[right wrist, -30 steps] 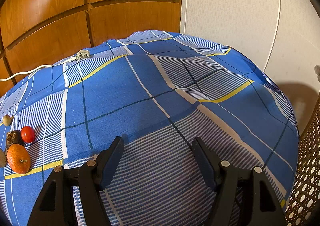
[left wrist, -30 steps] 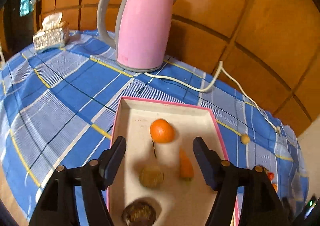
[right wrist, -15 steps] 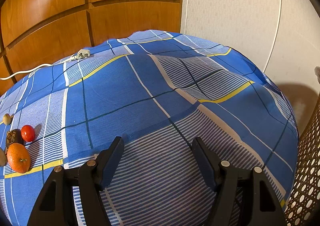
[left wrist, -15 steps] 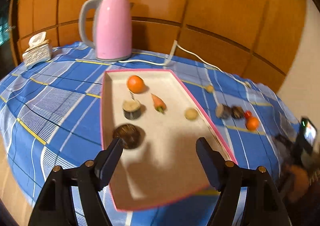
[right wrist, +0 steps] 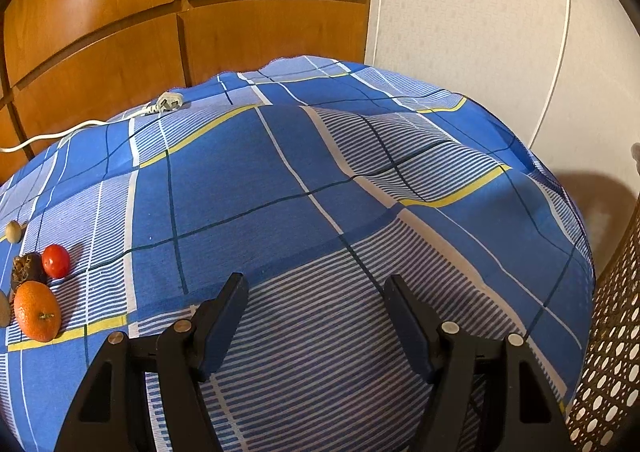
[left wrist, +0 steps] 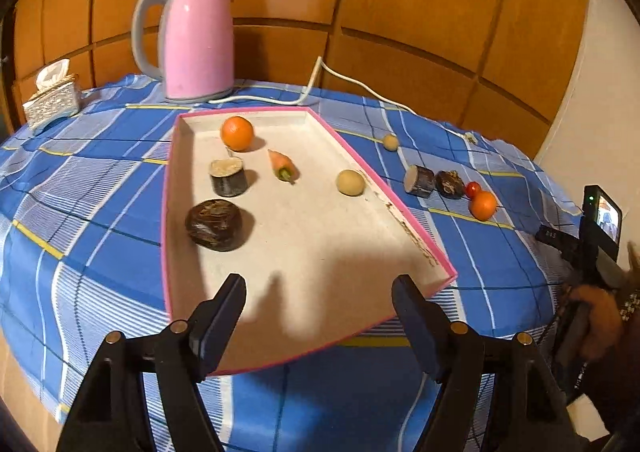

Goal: Organize fruits
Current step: 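Withdraw the left tool from the tray, then move the right tool to the red cherry tomato and close on it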

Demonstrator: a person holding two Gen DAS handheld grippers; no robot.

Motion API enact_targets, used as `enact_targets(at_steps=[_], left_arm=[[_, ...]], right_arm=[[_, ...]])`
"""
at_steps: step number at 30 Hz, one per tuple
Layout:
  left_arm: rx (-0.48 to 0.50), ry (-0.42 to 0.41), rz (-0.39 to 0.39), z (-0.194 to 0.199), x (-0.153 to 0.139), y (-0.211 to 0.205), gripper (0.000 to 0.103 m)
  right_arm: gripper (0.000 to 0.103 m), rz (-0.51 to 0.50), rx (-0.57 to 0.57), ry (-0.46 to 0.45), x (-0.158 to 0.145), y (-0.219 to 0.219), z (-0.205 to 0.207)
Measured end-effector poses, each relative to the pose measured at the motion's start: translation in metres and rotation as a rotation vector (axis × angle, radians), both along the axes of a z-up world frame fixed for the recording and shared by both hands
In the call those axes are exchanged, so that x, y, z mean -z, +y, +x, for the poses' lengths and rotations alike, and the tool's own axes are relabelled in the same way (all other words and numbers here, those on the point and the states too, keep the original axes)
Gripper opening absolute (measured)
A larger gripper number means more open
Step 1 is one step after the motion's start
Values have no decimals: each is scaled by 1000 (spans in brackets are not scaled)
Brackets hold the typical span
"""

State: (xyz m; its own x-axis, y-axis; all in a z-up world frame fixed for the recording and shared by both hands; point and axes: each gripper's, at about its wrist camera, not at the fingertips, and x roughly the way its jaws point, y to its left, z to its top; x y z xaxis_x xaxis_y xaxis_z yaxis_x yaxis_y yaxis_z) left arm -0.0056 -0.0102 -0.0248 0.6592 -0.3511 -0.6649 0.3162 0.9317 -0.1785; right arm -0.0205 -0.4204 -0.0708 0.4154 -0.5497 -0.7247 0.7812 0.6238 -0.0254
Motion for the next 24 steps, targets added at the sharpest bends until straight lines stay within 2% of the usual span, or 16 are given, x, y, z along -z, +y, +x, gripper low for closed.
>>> enact_targets(at_steps=[4,6,8,9,10,12,14,16,21,24], left_arm=[[-115,4,-20,2,1,23,79],[-136,3,-61,1,1,31,79],[-170,-18,-28,-1,-2,31,81],[-180,-24,-32,-2,-3,33,82],[-194,-28,-46,-2,-4,36,82],[-220,-45,-69,-4,-8,42,83],[-258,-61,-76,-5,-11,49,90],[-320,-33,-59,-1,-7,57,92],[-419,40,-99,9,4,76,92],[-419,70,-101,13,11,76,92]], right_arm=[[72,10,-4,11,-1,-1,1],[68,35,-20,17,-3,-2,3],[63,85,-67,10,-7,0,8],[56,119,-103,-2,-10,1,11],[53,152,-140,-16,-13,3,16],[48,223,-240,-52,-22,9,28],[45,260,-339,-78,-32,18,42],[41,304,-462,-79,-39,31,62],[32,333,-607,24,-38,55,103],[31,334,-647,96,-32,61,121]])
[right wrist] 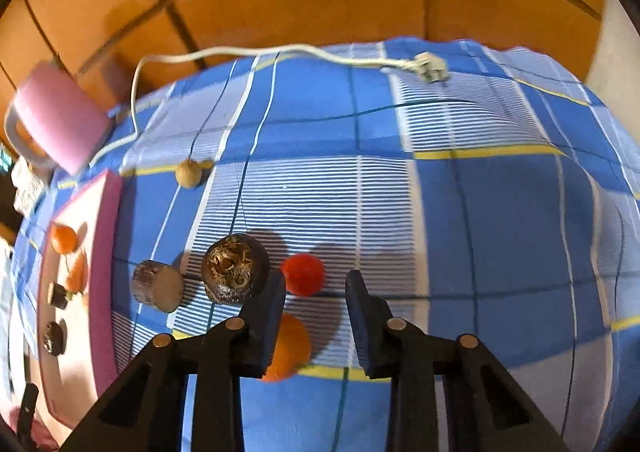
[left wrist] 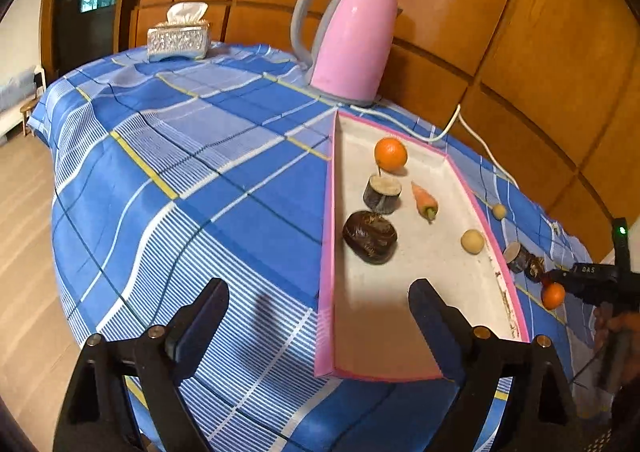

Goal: Organize fruits
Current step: 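Move the right tool to the red cherry tomato and close on it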

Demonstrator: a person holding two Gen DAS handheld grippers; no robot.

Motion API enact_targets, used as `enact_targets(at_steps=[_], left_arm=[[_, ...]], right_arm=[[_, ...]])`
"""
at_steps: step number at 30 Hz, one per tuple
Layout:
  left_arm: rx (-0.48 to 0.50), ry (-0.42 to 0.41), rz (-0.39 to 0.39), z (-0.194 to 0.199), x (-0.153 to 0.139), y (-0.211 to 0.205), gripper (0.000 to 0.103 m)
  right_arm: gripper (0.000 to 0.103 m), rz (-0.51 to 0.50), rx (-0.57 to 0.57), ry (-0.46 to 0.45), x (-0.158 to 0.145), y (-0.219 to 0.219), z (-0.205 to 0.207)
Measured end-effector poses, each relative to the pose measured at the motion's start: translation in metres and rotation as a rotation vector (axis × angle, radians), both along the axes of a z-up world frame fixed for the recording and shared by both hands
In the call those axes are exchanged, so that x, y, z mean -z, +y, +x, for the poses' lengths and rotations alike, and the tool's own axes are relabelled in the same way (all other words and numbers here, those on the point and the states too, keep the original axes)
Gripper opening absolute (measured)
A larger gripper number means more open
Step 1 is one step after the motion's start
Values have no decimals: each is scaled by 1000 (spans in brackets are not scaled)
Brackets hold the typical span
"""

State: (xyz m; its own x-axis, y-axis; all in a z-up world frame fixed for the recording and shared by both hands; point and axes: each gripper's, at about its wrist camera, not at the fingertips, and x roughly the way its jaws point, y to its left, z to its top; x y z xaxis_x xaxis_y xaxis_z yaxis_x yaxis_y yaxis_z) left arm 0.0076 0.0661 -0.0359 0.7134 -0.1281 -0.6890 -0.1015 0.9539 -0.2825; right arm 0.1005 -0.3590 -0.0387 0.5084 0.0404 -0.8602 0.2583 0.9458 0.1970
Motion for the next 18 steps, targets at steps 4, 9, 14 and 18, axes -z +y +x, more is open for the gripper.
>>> enact_targets(at_steps=[4,9,14,18], left_arm=[[15,46,2,2,11,-2,92],[13,79,4,5,18,-3,94],[16,100,4,7,21,-3,94],[17,108,4,7,22,-3,95]], right_arm=[[30,-17,-58,67,12,4,20],[26,-18,-76,73,17,4,30],[25,-20,-42,36,10,0,26],[25,-5,-20,-55,-16,-3,13]])
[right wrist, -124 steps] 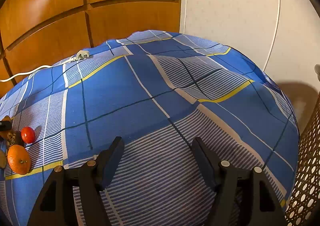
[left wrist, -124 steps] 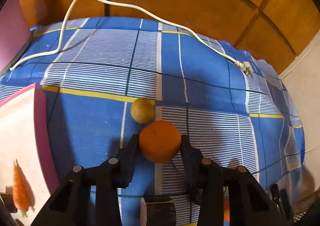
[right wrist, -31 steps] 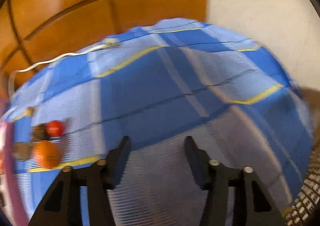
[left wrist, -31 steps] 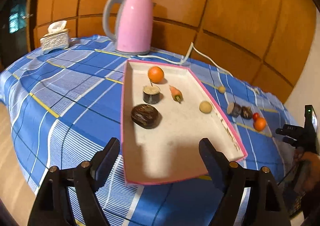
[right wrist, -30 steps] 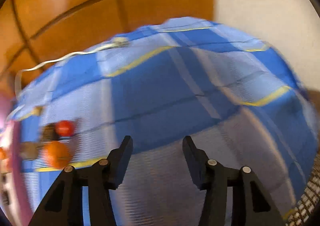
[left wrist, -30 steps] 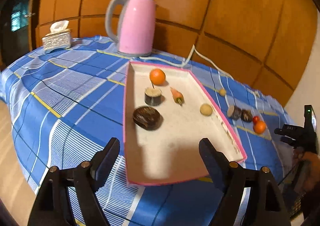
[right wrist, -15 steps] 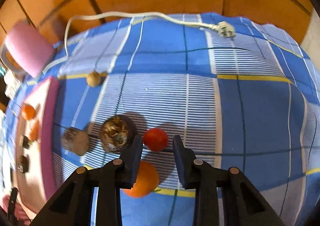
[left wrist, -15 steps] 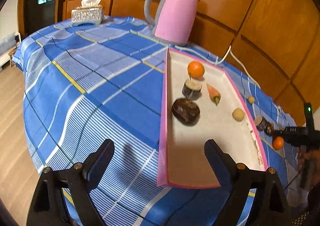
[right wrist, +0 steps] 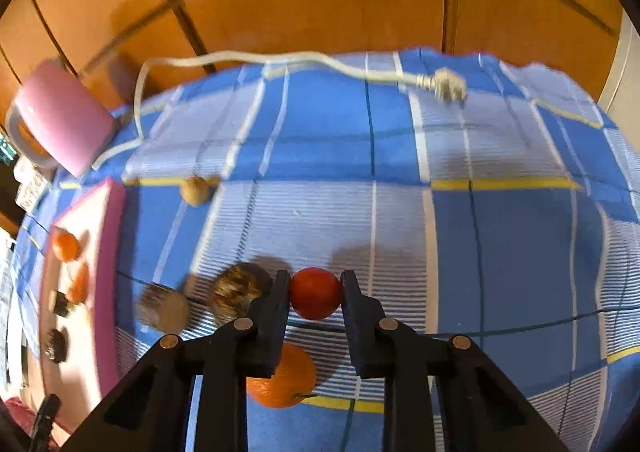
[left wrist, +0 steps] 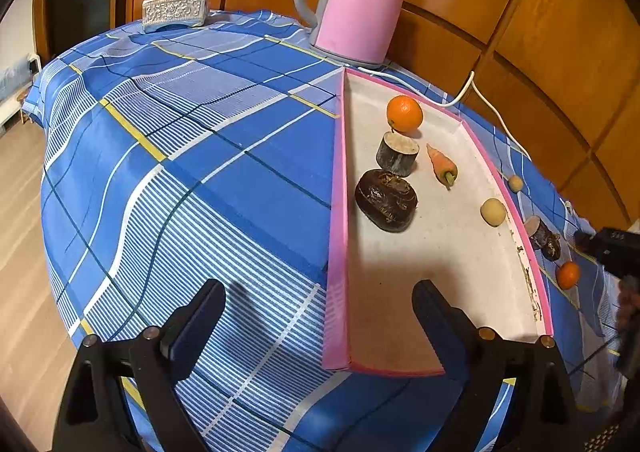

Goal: Organize fruits
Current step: 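Move the right tool to the red cherry tomato and close on it, then carry the cherry tomato into the tray and open the right tool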

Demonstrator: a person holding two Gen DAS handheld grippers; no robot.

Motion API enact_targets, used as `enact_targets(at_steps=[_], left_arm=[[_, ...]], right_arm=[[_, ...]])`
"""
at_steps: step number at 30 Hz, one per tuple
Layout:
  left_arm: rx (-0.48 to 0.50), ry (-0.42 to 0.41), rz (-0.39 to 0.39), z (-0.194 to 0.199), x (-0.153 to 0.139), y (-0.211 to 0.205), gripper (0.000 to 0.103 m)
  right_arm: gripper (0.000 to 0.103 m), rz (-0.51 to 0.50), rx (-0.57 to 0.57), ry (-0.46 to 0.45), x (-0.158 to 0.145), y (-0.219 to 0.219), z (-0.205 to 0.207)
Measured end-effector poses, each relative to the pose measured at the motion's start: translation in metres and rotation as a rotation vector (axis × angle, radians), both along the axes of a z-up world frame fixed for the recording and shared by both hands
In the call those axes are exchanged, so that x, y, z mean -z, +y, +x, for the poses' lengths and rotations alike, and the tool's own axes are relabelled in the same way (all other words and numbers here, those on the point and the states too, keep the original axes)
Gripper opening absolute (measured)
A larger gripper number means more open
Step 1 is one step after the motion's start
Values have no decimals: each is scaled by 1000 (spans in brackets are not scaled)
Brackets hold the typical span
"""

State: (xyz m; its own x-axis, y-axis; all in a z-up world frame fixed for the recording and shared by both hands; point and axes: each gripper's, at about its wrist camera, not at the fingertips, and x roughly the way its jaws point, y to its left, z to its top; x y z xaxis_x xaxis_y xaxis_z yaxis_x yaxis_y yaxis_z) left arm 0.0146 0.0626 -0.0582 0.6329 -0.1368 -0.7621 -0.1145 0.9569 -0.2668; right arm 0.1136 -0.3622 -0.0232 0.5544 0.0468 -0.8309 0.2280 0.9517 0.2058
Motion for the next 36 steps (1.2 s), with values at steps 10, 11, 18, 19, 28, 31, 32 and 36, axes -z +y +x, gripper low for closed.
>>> enact_targets(at_steps=[10,11,18,19,28,31,32,36], left_arm=[[7,3,3,0,0,-1,95],[7,5,2,0,0,-1,95],[9,10,3,1,1,-1,95],[9,9,4,1,1,-1,95],[1,24,-3,3,5,2,95],[-2,24,-4,3,5,3,95],[-1,25,-4,3,5,3,95],[-1,23,-6,3,4,2,96]], right_arm=[[25,30,-346,-86,-31,103,3],[25,28,-383,-83,-30,118,6],[25,38,-459,-50,-12,181,30],[25,54,-458,-45,-10,186,35],[30,12,-433,-33,3,211,71],[34,21,-413,-40,3,205,70],[34,26,-402,-52,1,202,68],[34,37,-348,-90,-7,182,49]])
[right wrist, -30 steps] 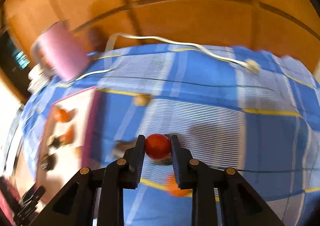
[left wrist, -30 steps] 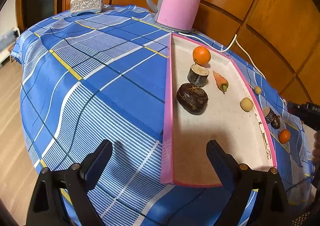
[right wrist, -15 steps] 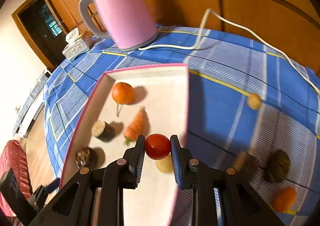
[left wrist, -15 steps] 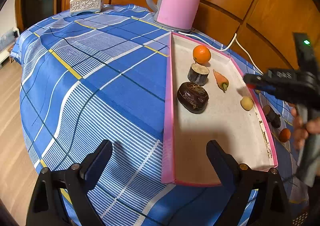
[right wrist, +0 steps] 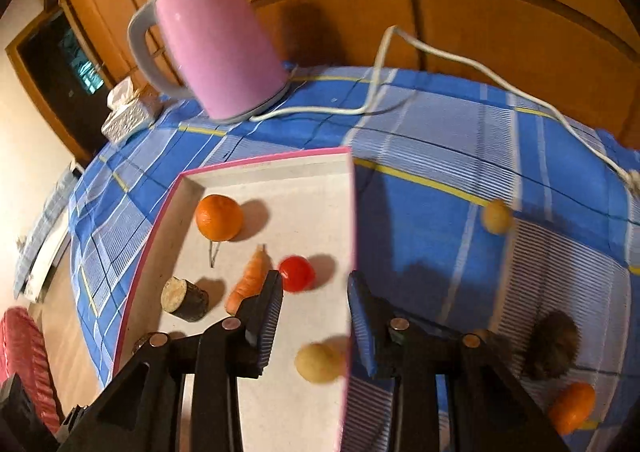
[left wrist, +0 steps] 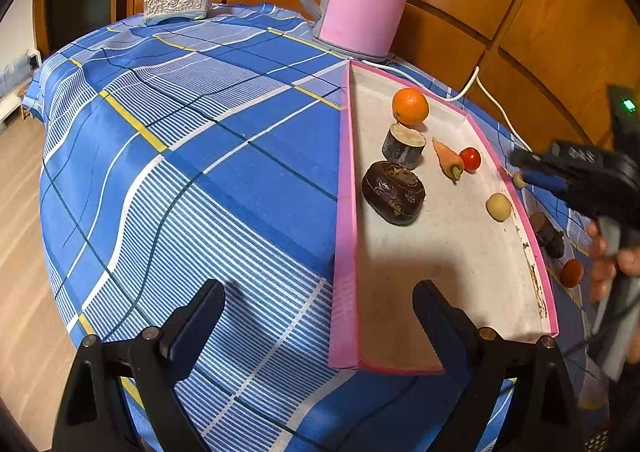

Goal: Organize fruits
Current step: 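Withdraw the right tool from the tray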

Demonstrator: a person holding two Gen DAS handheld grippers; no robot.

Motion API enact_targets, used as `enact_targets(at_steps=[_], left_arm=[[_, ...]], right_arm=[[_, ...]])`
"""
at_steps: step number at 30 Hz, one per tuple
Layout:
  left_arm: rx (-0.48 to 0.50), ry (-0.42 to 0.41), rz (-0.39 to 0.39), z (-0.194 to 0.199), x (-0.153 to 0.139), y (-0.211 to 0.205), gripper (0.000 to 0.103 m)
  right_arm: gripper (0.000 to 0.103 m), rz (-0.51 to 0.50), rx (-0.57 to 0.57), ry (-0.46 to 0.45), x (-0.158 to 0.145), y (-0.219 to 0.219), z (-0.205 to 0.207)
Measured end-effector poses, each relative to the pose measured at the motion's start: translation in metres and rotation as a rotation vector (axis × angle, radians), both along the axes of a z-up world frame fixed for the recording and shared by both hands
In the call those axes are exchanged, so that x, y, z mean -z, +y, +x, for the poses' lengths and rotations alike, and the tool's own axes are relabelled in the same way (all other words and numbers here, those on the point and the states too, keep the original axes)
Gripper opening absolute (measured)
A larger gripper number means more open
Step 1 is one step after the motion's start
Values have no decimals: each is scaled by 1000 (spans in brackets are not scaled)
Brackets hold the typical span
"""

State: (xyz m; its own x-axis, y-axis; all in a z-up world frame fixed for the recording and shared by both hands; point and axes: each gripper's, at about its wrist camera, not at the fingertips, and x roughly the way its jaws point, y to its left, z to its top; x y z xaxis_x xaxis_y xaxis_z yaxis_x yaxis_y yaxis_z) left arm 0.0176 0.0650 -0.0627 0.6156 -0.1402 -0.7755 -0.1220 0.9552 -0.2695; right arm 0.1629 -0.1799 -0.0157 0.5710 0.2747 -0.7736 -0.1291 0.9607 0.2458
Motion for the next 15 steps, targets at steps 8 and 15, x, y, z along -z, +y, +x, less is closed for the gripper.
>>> enact_targets(at_steps=[8,15], left_arm=[[5,-10,-1,-3,-3,-1,96],[2,-24,3,-6,-7,-3,96]], right_arm=[[34,-56,255,-75,-8,-74,-58],[34,-139,585,-77,-2,-157,-111]])
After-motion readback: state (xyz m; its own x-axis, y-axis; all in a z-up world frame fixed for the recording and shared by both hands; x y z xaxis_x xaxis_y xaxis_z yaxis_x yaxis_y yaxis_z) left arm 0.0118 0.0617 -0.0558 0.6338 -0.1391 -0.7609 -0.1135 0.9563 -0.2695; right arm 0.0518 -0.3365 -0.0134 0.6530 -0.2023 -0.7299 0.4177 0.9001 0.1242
